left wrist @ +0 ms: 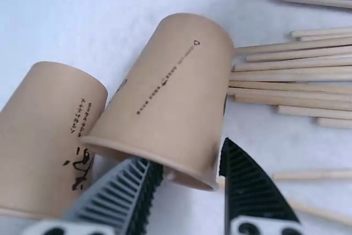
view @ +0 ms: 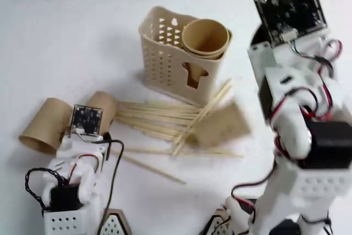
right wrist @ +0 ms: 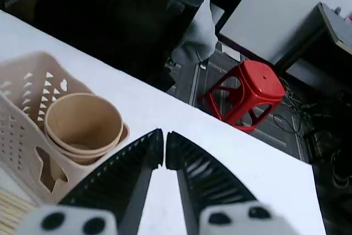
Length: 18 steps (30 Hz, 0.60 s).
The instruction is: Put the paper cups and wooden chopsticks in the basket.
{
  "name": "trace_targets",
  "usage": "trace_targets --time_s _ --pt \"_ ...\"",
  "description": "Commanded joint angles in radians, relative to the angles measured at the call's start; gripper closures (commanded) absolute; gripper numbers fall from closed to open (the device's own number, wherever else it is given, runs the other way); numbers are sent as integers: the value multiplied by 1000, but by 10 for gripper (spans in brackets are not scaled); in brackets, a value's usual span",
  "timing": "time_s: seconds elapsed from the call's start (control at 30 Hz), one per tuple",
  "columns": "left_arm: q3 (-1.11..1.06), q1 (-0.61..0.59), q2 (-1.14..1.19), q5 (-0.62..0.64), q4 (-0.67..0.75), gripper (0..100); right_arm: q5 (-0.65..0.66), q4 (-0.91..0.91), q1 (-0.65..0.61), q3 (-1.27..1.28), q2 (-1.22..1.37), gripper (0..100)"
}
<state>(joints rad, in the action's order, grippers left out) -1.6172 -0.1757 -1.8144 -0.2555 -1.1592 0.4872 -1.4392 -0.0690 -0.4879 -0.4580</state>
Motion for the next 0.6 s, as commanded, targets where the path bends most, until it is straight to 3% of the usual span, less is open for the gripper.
trace_targets --time_s 0.0,0.13,0.3,0.4,0.57 --pt "5 -8 -10 3 12 822 -12 82 -18 -32 51 975" --pt "5 -8 -10 3 12 822 -20 44 -16 -32 67 975" --pt "5 -8 -10 3 14 821 -15 -168 -8 -26 73 974" --pt "5 -8 -10 3 14 821 -14 -285 44 -20 74 974" --pt "5 -8 -10 3 14 821 48 -280 186 178 79 946"
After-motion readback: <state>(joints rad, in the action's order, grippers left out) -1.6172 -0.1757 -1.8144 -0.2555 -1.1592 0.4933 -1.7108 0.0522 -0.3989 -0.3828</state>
